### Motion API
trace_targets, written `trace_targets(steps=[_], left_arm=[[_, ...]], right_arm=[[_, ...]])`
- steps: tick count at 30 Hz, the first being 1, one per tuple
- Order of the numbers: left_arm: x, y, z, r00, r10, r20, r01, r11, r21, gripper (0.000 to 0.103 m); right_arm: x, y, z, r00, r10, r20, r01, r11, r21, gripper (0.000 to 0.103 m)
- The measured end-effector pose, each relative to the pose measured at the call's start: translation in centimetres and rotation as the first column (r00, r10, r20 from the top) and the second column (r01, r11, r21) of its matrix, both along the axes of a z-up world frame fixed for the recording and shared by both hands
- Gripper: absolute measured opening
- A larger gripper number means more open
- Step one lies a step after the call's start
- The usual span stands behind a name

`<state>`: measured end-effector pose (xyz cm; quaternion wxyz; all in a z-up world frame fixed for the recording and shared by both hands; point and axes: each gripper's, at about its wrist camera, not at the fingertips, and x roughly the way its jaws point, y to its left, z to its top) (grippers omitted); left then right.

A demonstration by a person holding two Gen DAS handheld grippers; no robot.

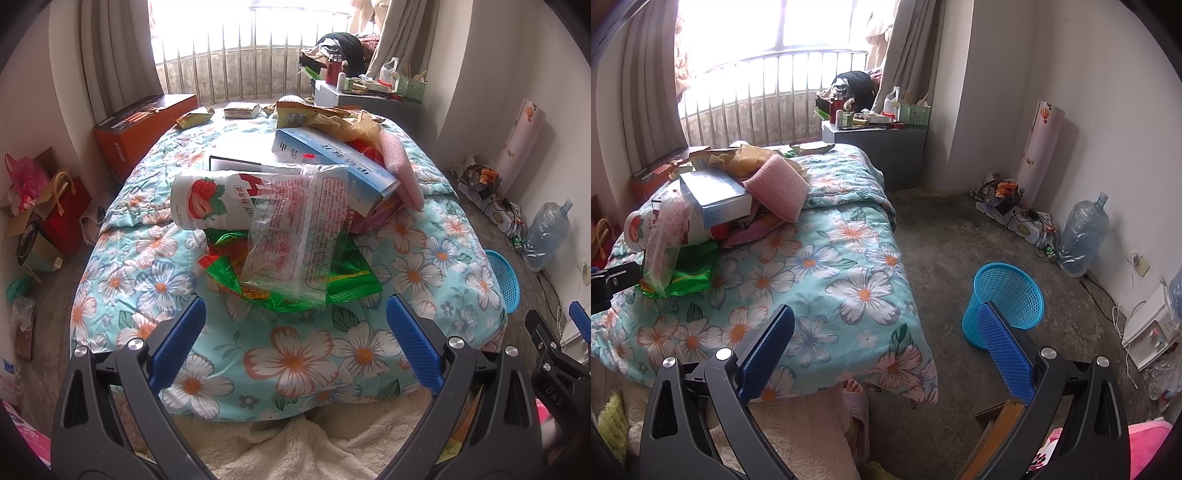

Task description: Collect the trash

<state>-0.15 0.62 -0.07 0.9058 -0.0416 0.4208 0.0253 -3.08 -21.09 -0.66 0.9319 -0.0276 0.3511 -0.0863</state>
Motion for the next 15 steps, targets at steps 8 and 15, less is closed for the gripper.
trace_targets(steps=[8, 15], left_arm=[[0.0, -0.02, 0.0, 1.0, -0.001, -0.001, 0.001, 1.0, 0.002, 0.094], [-0.22, 0.25, -0.19, 1.0, -0.002, -0.006, 0.002, 1.0, 0.0, 0.094]], right_arm=[[0.06, -0.06, 0.0, 1.0, 0.0, -0.001, 0.0, 1.0, -0.001, 0.097], [0.01, 0.0, -0.04, 1.0, 0.001, -0.001, -0.001, 1.0, 0.001, 0.097]])
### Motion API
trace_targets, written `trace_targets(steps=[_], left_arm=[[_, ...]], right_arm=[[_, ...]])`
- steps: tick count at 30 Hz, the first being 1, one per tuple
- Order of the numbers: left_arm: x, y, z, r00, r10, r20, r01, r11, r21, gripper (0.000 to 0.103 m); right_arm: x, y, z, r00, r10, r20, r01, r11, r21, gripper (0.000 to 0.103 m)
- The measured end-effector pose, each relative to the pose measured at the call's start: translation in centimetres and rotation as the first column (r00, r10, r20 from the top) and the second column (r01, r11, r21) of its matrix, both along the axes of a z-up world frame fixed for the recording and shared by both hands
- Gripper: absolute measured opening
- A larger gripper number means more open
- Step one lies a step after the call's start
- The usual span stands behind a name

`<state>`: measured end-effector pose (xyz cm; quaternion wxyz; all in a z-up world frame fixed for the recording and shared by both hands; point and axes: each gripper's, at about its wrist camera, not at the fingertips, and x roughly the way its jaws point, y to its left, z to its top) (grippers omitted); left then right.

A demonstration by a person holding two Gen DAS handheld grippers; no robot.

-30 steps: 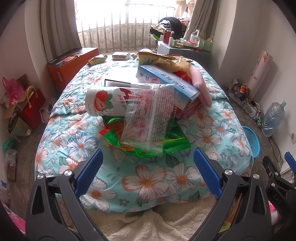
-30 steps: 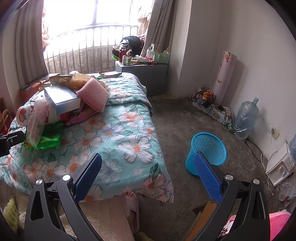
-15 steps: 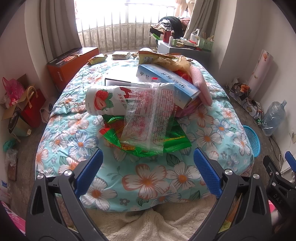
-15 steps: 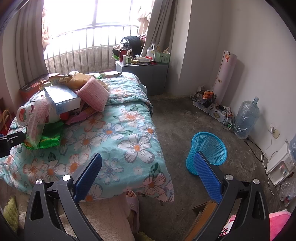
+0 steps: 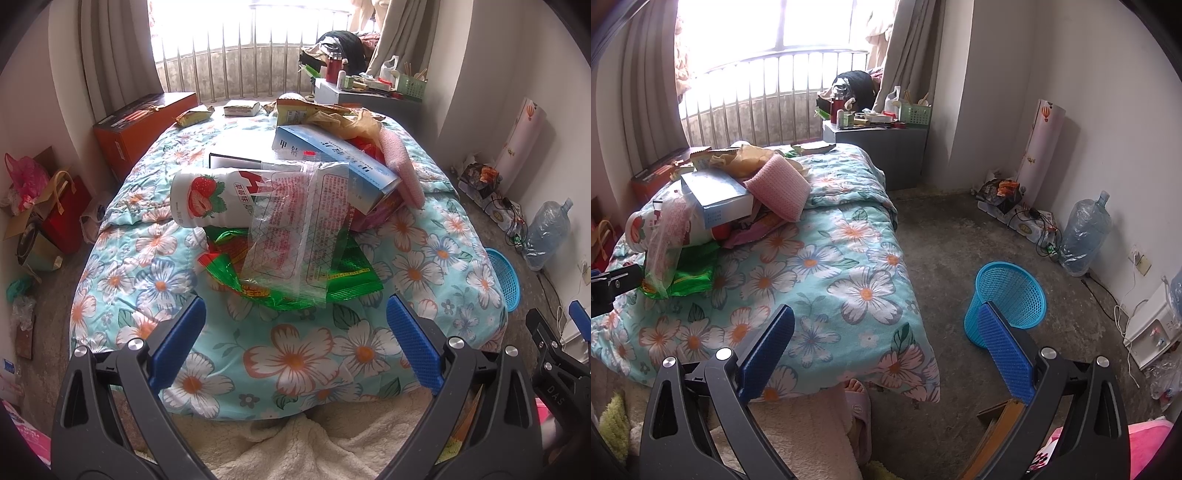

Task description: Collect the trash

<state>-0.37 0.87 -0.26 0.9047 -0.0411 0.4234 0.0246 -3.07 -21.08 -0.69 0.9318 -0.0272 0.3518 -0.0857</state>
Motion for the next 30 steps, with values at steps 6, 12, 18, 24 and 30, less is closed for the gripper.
trace_targets(steps=[6, 12, 18, 24, 30], left_arm=[[0.0, 0.1, -0.1, 1.0, -0.001, -0.004, 0.001, 1.0, 0.0, 0.094], [0.0, 0.2, -0.1, 1.0, 0.0, -0.004, 0.0, 1.0, 0.001, 0.094], [0.2, 0.2, -0.5, 1.0, -0.004, -0.016, 0.004, 1.0, 0.002, 0.094], [1.0, 1.5, -0.5, 0.999, -0.03, 0.018, 0.031, 0.999, -0.043, 0.094], [1.4, 4.6, 0.0, 0.974, -0.128, 0.186, 0.156, 0.978, -0.141, 0.094]], right_arm=[[0.0, 0.0, 0.0, 1.0, 0.0, -0.001, 0.0, 1.0, 0.002, 0.097], [0.0, 0.1, -0.1, 1.0, 0.0, -0.003, 0.0, 1.0, 0.005, 0.097], [0.0, 0.3, -0.4, 1.0, -0.002, -0.01, 0.002, 1.0, 0.014, 0.097], [1.0, 0.2, 0.5, 1.0, -0.003, 0.013, 0.003, 0.999, 0.036, 0.097], [3.1, 1.6, 1.7, 0.991, 0.062, 0.12, -0.076, 0.99, 0.119, 0.097]])
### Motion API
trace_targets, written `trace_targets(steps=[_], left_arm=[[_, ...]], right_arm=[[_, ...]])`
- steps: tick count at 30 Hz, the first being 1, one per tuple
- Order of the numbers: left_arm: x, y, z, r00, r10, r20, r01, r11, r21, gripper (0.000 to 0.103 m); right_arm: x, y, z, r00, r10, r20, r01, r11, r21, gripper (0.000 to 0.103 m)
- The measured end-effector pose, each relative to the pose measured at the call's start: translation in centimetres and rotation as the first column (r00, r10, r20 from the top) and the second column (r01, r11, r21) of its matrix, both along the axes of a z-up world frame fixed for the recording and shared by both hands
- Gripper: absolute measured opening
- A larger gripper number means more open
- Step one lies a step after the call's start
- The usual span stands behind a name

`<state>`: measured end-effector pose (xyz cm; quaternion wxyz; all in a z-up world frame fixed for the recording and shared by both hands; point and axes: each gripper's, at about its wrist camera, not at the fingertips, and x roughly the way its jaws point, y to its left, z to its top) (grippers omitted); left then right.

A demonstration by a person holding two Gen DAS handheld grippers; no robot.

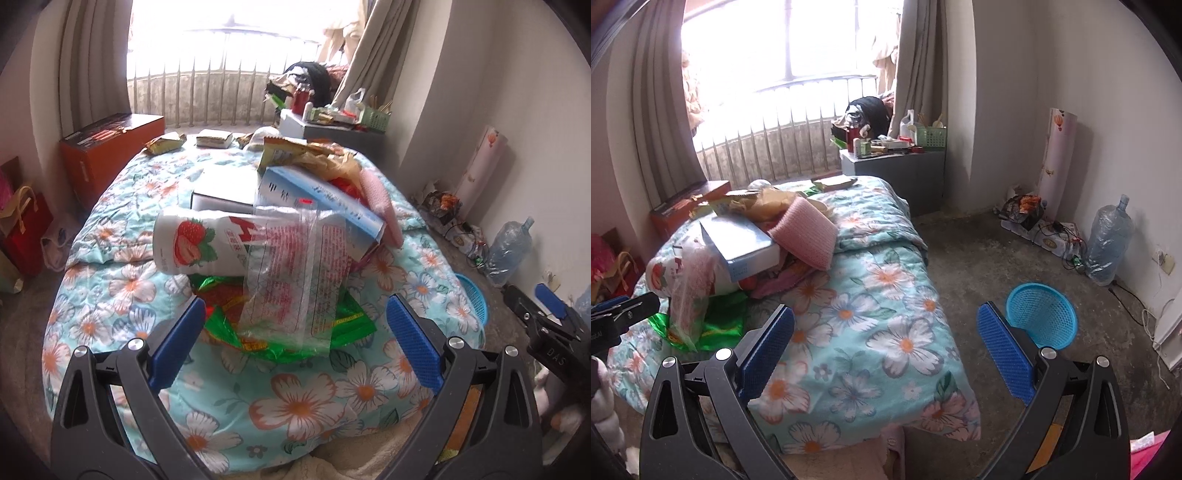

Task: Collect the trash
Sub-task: 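Grasp the clear plastic bag with the left tool while the right grasps the pink sponge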

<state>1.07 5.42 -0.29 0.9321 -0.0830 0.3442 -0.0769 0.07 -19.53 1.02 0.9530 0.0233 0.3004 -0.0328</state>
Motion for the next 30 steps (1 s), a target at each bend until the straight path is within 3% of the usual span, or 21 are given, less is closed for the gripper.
trace_targets(steps=[4, 8, 12, 15, 18, 22, 30], left_arm=[[0.6, 1.7, 0.2, 0.997, -0.044, 0.062, 0.049, 0.995, -0.082, 0.094], [1.2, 0.9, 0.0, 0.991, -0.117, 0.068, 0.121, 0.991, -0.052, 0.094], [2.5, -2.0, -1.0, 0.989, -0.14, 0.051, 0.132, 0.982, 0.136, 0.094], [4.0, -4.1, -2.5, 0.991, -0.129, 0.023, 0.118, 0.956, 0.267, 0.094], [5.2, -5.8, -3.9, 0.992, -0.126, 0.005, 0.114, 0.914, 0.39, 0.094], [5.7, -6.5, -5.2, 0.993, -0.115, -0.026, 0.114, 0.88, 0.461, 0.074], [5.6, -5.3, -5.1, 0.99, -0.108, -0.089, 0.133, 0.919, 0.372, 0.033]], right_arm=[[2.2, 1.9, -0.4, 0.993, 0.115, -0.006, -0.114, 0.987, 0.118, 0.097], [4.6, 2.7, -1.4, 0.983, 0.176, -0.052, -0.158, 0.957, 0.244, 0.094], [6.4, 2.3, -2.7, 0.981, 0.168, -0.1, -0.129, 0.941, 0.314, 0.093], [6.9, 1.5, -3.4, 0.981, 0.15, -0.126, -0.098, 0.933, 0.346, 0.093], [6.8, 0.6, -3.7, 0.981, 0.127, -0.143, -0.069, 0.932, 0.355, 0.093], [7.1, -0.5, -3.7, 0.982, 0.111, -0.151, -0.048, 0.93, 0.365, 0.093], [10.0, -0.5, -2.6, 0.98, 0.166, -0.11, -0.111, 0.913, 0.393, 0.089]])
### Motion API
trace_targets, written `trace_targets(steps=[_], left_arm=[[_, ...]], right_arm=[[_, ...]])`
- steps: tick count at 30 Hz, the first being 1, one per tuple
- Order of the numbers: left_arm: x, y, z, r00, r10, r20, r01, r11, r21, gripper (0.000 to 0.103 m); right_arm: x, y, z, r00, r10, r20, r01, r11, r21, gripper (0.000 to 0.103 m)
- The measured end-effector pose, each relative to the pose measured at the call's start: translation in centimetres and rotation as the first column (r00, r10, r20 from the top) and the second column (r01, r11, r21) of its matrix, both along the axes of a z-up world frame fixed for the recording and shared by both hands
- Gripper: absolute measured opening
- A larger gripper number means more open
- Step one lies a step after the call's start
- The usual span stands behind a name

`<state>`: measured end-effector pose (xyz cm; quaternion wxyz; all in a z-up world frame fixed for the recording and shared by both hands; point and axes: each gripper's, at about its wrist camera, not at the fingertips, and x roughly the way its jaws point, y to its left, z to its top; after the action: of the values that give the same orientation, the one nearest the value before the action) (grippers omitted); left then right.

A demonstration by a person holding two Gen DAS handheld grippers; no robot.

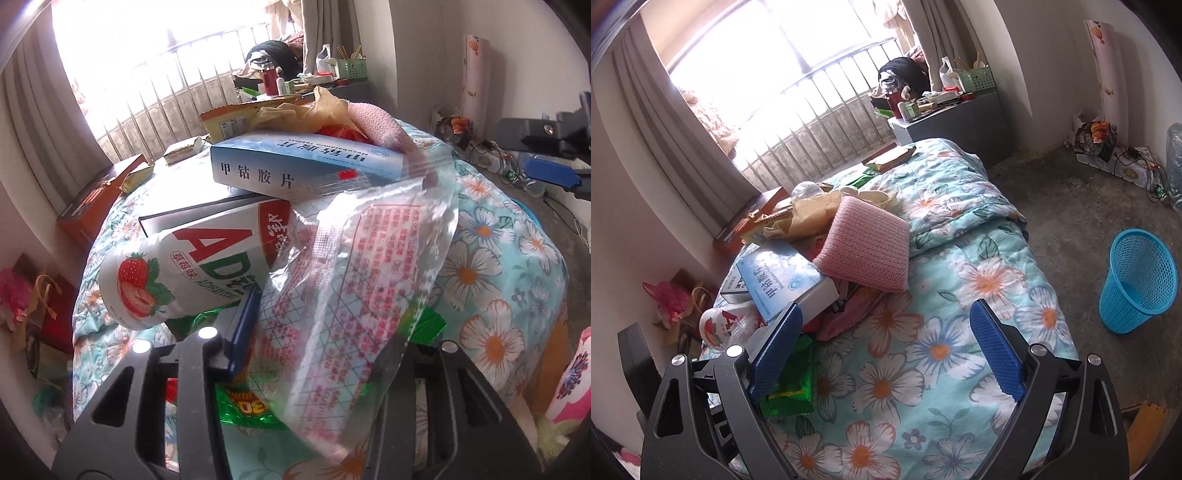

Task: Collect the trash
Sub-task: 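Grasp the clear plastic bag with the left tool while the right grasps the pink sponge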

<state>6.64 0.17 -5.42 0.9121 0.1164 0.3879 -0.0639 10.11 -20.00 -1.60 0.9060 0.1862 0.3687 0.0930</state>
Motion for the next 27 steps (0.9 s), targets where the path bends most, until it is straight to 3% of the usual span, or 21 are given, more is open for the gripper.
trace_targets(steps=[4, 10, 18, 23, 27], left_arm=[[-0.4, 0.8, 0.4, 1.0, -0.001, 0.0, 0.001, 0.999, -0.044, 0.017], [-1.1, 1.9, 0.9, 1.0, -0.014, 0.011, 0.015, 0.995, -0.098, 0.009], [-2.1, 2.8, 1.5, 0.999, -0.036, 0.033, 0.041, 0.985, -0.168, 0.007], [-2.1, 3.5, 1.8, 0.998, -0.047, 0.045, 0.055, 0.977, -0.205, 0.006], [-2.1, 3.9, 1.8, 0.997, -0.055, 0.045, 0.064, 0.971, -0.231, 0.006]], right_arm=[[1.6, 1.1, 0.9, 0.999, 0.034, 0.026, -0.034, 0.999, 0.007, 0.086], [5.1, 2.9, 1.3, 0.997, 0.076, -0.014, -0.077, 0.997, -0.029, 0.078], [9.7, 5.8, 0.2, 0.99, 0.111, -0.09, -0.121, 0.987, -0.11, 0.07], [10.3, 5.9, -1.0, 0.985, 0.102, -0.142, -0.118, 0.986, -0.114, 0.05], [9.2, 4.2, -0.7, 0.988, 0.078, -0.134, -0.088, 0.994, -0.07, 0.041]])
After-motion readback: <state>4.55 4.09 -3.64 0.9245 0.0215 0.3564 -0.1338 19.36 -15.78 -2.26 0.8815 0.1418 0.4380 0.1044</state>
